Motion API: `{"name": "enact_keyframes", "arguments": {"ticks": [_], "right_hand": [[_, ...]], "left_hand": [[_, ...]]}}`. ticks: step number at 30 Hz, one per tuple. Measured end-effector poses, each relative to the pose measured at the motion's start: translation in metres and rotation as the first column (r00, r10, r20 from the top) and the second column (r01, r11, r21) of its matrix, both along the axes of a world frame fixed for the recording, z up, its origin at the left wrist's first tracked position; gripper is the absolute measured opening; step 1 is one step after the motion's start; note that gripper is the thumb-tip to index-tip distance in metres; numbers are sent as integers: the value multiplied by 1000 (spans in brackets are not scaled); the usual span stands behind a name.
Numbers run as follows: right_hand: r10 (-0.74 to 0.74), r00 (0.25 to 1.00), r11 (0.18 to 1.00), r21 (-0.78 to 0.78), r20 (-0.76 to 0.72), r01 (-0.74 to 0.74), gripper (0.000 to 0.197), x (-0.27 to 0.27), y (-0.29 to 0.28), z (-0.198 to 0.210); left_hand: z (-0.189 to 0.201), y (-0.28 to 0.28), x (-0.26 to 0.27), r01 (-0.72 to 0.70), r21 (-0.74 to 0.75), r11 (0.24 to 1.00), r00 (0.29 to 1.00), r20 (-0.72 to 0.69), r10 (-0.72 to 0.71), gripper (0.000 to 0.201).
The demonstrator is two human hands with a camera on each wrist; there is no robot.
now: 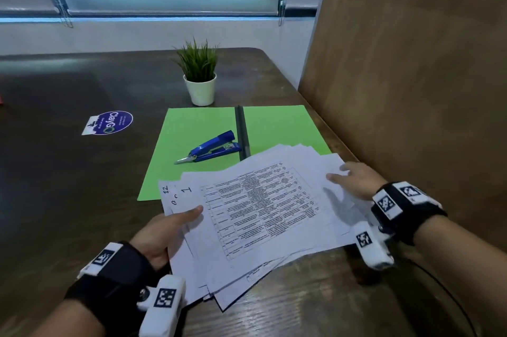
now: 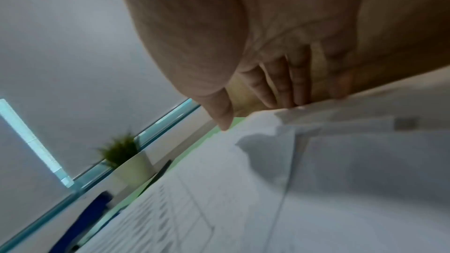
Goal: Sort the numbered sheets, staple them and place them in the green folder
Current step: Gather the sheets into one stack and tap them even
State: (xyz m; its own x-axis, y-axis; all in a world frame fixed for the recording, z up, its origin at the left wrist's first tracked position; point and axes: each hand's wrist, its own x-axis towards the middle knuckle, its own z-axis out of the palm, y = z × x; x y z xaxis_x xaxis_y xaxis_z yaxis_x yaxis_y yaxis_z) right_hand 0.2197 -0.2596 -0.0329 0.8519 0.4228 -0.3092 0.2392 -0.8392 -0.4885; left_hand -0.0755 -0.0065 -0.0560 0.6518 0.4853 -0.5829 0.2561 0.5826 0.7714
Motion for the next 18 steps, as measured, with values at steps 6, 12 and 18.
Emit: {"name": "enact_keyframes", "arguments": {"ticks": [6,12,18], "right_hand": [[-261,965,953,-156,3,258,63,29,11,-17],[-216,976,967,-144,-25,210,60,28,28,-12],[-171,984,981,-98,-52,166,39,22,36,-11]], "left_hand": [[0,3,8,3,49,999,1000,-9,-2,55],[-3,5,15,39,41,998,999,-36,-38,32],[-9,14,6,53,45,998,997,-59,-50,28]]}}
